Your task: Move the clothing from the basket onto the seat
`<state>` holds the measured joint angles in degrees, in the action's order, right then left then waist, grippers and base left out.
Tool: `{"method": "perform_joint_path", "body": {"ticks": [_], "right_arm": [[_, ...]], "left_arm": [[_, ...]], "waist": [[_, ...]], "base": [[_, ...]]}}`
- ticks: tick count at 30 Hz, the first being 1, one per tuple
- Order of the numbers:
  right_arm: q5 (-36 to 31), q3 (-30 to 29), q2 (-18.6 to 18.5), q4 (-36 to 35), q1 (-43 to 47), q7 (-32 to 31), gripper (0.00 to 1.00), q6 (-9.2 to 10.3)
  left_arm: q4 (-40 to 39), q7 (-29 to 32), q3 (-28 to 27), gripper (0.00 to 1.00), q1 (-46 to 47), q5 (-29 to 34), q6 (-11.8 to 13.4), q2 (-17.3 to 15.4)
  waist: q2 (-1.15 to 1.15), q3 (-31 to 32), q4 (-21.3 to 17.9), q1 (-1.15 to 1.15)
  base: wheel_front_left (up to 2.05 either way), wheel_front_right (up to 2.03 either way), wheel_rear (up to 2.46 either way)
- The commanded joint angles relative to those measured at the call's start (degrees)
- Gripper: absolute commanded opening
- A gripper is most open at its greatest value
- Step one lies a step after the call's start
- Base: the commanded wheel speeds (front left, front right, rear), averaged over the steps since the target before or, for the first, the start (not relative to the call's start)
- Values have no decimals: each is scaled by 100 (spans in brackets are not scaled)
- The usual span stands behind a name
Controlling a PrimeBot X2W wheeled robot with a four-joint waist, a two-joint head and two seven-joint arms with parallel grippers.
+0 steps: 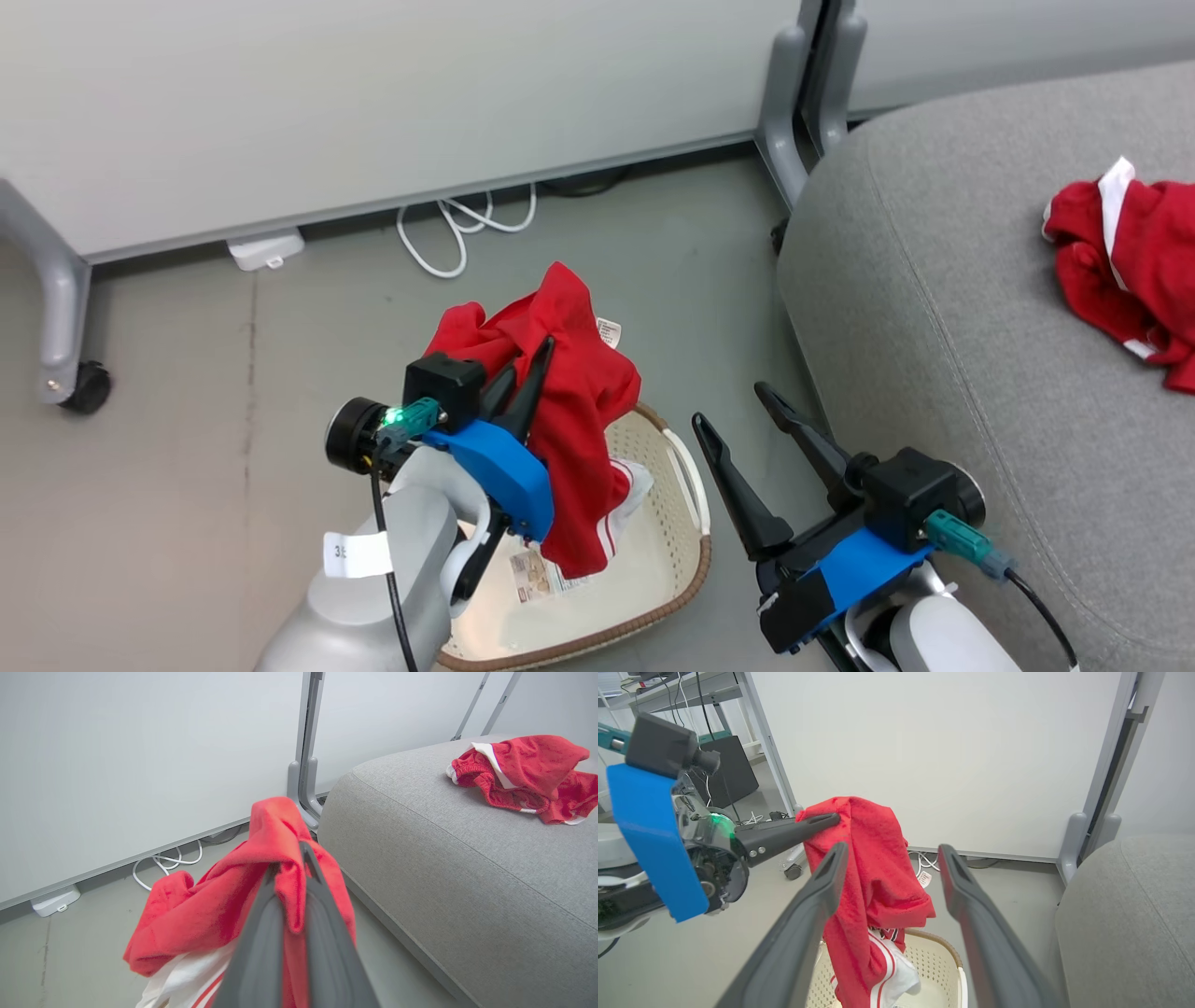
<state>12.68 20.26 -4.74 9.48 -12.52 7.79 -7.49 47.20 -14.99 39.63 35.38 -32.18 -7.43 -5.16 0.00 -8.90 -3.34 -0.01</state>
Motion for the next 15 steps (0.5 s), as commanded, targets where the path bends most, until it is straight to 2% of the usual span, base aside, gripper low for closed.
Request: {"method": "perform_joint_path", "body": {"ticks": [1, 15], "right_arm": [[5, -3, -10, -24, 103, -31, 100, -1], [63, -17, -29, -89, 464, -253, 100, -1]], "left_arm": [[-61, -28, 29, 0, 28, 32, -6, 24], [-364, -7, 770, 0, 756, -468, -6, 178]], "waist": [[0, 182, 136, 1], [0, 660, 382, 1]], "base": [[0, 0, 0], [0, 0, 0]]}}
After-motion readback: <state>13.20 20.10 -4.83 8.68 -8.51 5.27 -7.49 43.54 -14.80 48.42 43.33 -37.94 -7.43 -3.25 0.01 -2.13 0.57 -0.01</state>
